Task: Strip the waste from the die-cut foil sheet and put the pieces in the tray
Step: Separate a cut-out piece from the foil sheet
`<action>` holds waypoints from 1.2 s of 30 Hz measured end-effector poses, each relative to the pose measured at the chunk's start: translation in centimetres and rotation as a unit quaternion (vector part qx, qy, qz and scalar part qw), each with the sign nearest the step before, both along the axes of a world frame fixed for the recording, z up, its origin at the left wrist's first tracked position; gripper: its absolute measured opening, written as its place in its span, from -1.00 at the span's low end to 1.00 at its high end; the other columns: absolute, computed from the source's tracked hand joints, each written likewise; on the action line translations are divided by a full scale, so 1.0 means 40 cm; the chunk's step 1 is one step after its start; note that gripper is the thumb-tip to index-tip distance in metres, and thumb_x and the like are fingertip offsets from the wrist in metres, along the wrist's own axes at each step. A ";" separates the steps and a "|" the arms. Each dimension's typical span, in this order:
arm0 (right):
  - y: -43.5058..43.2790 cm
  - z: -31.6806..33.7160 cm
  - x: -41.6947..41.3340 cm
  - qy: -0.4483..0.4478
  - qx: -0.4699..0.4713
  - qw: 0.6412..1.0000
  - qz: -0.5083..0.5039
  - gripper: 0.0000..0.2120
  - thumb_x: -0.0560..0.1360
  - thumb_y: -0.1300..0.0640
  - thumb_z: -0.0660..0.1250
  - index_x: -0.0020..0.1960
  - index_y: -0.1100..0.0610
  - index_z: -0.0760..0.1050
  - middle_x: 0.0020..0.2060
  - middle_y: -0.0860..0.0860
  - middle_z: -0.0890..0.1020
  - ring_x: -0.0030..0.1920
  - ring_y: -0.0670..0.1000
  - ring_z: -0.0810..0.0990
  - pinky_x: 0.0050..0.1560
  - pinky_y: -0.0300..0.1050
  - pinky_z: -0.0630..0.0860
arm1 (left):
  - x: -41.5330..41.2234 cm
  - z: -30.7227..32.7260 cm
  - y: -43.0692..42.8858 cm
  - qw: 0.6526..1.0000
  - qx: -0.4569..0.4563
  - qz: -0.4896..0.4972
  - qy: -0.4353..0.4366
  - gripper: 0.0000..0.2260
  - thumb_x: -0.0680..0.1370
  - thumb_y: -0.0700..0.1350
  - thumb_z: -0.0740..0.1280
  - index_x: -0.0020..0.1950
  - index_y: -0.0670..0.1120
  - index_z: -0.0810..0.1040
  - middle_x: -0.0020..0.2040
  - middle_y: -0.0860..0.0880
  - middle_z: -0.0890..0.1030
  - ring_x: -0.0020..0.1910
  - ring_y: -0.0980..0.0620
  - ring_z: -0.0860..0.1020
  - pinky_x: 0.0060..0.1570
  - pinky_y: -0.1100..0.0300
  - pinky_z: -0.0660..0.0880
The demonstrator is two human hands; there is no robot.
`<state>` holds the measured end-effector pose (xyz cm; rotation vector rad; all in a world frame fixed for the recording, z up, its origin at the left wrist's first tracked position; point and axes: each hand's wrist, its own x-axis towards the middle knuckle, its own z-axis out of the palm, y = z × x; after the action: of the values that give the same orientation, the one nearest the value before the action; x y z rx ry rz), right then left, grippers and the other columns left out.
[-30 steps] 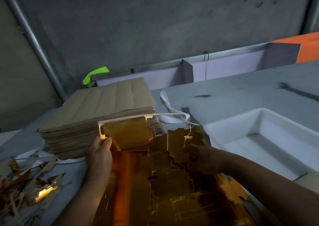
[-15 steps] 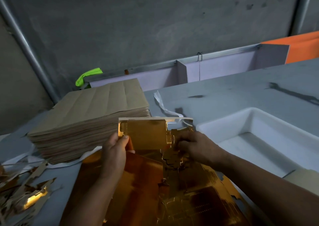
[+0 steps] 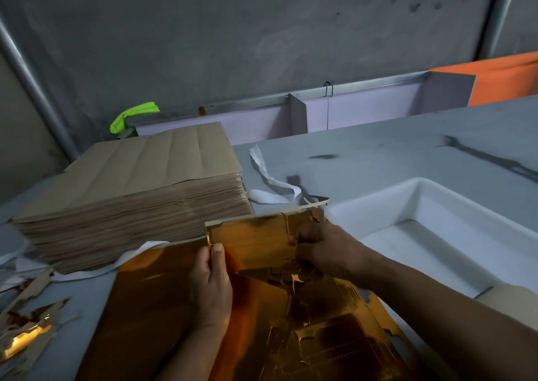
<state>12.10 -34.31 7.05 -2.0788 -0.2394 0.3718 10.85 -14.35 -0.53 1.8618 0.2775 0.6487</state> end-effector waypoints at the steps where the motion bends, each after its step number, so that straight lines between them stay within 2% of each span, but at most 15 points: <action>1: 0.000 -0.002 0.001 0.001 -0.004 1.000 -0.001 -0.87 0.62 0.22 0.22 0.01 0.18 0.55 -0.15 0.18 0.69 -0.26 0.02 0.66 -0.30 -0.20 0.56 | 0.002 -0.002 0.000 1.000 -0.004 0.000 0.001 -0.70 0.67 -0.04 0.14 -0.21 -0.11 0.44 -0.41 -0.02 0.36 -0.44 0.06 0.35 -0.42 0.22 0.27; 4: 0.002 -0.004 0.001 -0.001 -0.014 1.000 -0.004 -0.87 0.62 0.21 0.22 0.00 0.17 0.55 -0.22 0.12 0.68 -0.30 -0.02 0.65 -0.32 -0.22 0.55 | 0.006 -0.003 0.002 1.000 -0.015 -0.002 0.010 -0.70 0.67 -0.05 0.14 -0.24 -0.07 0.41 -0.42 0.00 0.34 -0.46 0.09 0.32 -0.46 0.29 0.26; 7: 0.002 -0.007 0.000 -0.011 -0.022 1.000 -0.004 -0.85 0.63 0.17 0.23 -0.04 0.15 0.55 -0.28 0.06 0.66 -0.32 -0.04 0.66 -0.33 -0.23 0.54 | 0.008 -0.006 0.004 1.000 -0.011 -0.003 0.022 -0.69 0.68 -0.02 0.12 -0.24 -0.06 0.40 -0.42 0.00 0.33 -0.45 0.07 0.32 -0.44 0.24 0.24; 12: 0.003 -0.008 0.000 -0.017 -0.016 1.000 -0.008 -0.84 0.63 0.16 0.24 -0.09 0.14 0.53 -0.38 -0.01 0.65 -0.38 -0.09 0.65 -0.38 -0.27 0.51 | 0.012 -0.009 0.010 0.999 0.013 0.001 0.040 -0.68 0.68 0.00 0.10 -0.24 -0.06 0.39 -0.40 0.00 0.32 -0.44 0.08 0.31 -0.43 0.26 0.23; 19: 0.006 -0.003 -0.003 -0.016 -0.012 1.000 -0.014 -0.85 0.63 0.17 0.23 -0.08 0.16 0.52 -0.33 0.06 0.65 -0.41 -0.07 0.63 -0.35 -0.18 0.55 | 0.015 -0.008 0.007 0.999 0.017 -0.010 0.047 -0.69 0.68 0.00 0.09 -0.21 -0.08 0.41 -0.38 -0.02 0.34 -0.41 0.05 0.33 -0.40 0.21 0.25; 32: 0.011 0.001 -0.001 -0.016 -0.033 0.999 -0.018 -0.84 0.64 0.17 0.20 -0.09 0.15 0.49 -0.33 0.07 0.62 -0.48 -0.11 0.60 -0.41 -0.21 0.52 | 0.019 -0.010 0.004 0.998 0.013 -0.022 0.051 -0.70 0.68 -0.01 0.08 -0.17 -0.07 0.43 -0.36 -0.03 0.38 -0.39 0.06 0.36 -0.39 0.24 0.29; 36: 0.008 0.003 -0.002 -0.018 -0.030 0.999 -0.038 -0.84 0.65 0.16 0.18 -0.08 0.14 0.47 -0.27 0.15 0.65 -0.38 0.01 0.64 -0.36 -0.18 0.54 | 0.019 -0.012 0.011 0.999 -0.014 -0.001 0.052 -0.70 0.69 0.00 0.08 -0.15 -0.07 0.46 -0.27 -0.02 0.49 -0.29 0.07 0.45 -0.33 0.20 0.31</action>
<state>12.03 -33.99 7.18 -2.1484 -0.1717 0.2991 11.63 -13.91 -1.01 1.8708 0.3512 0.5443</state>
